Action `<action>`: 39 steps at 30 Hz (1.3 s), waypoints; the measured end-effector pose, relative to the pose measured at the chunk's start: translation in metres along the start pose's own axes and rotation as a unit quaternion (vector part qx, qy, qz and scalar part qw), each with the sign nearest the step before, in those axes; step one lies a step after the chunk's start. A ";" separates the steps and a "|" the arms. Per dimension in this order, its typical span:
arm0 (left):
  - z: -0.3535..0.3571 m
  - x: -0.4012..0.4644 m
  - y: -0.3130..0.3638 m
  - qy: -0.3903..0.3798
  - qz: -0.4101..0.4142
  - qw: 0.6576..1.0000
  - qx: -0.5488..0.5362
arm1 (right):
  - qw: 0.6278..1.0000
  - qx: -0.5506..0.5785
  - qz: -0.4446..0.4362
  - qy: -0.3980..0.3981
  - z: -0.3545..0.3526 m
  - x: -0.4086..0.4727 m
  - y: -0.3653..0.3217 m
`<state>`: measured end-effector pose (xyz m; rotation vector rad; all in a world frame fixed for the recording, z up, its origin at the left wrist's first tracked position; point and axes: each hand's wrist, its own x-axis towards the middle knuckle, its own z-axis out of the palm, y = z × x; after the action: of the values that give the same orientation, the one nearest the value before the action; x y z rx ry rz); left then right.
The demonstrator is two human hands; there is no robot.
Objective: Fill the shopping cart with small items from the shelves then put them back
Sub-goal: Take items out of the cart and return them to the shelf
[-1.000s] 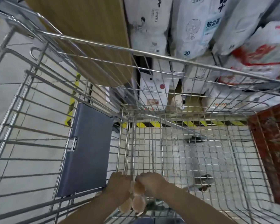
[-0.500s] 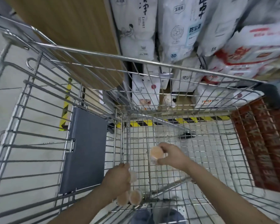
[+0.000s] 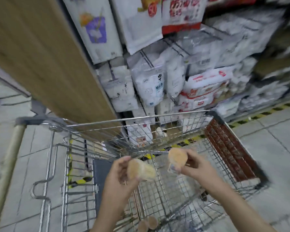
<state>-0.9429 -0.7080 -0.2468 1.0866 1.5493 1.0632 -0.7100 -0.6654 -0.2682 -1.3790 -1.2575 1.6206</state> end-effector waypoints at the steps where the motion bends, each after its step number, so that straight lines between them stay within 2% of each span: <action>1: 0.002 -0.004 0.012 0.010 0.001 0.998 -0.058 | 1.000 0.024 -0.005 0.007 0.000 -0.011 -0.010; 4: 0.016 -0.009 0.053 -0.004 -0.024 0.978 -0.207 | 0.993 0.086 -0.027 0.071 -0.004 -0.046 -0.035; 7: 0.041 -0.019 0.093 -0.072 -0.059 0.944 -0.316 | 0.983 0.120 -0.045 0.130 -0.015 -0.077 -0.056; 12: 0.086 -0.040 0.139 -0.119 -0.103 0.904 -0.398 | 0.968 0.149 -0.069 0.191 -0.053 -0.126 -0.082; 19: 0.160 -0.074 0.176 -0.152 -0.138 0.898 -0.389 | 0.935 0.215 -0.080 0.270 -0.143 -0.183 -0.085; 31: 0.415 -0.122 0.210 -0.262 -0.109 0.909 -0.306 | 0.888 0.204 -0.114 0.397 -0.362 -0.296 -0.066; 34: 0.457 -0.127 0.223 -0.274 -0.112 0.910 -0.290 | 0.870 0.211 -0.111 0.432 -0.406 -0.312 -0.056; 39: 0.512 -0.109 0.245 -0.286 -0.126 0.912 -0.264 | 0.861 0.217 -0.113 0.445 -0.471 -0.309 -0.054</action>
<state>-0.3885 -0.6874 -0.0862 0.7035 0.8299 0.8141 -0.1881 -0.8132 -0.1057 -1.3541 -0.4320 0.8220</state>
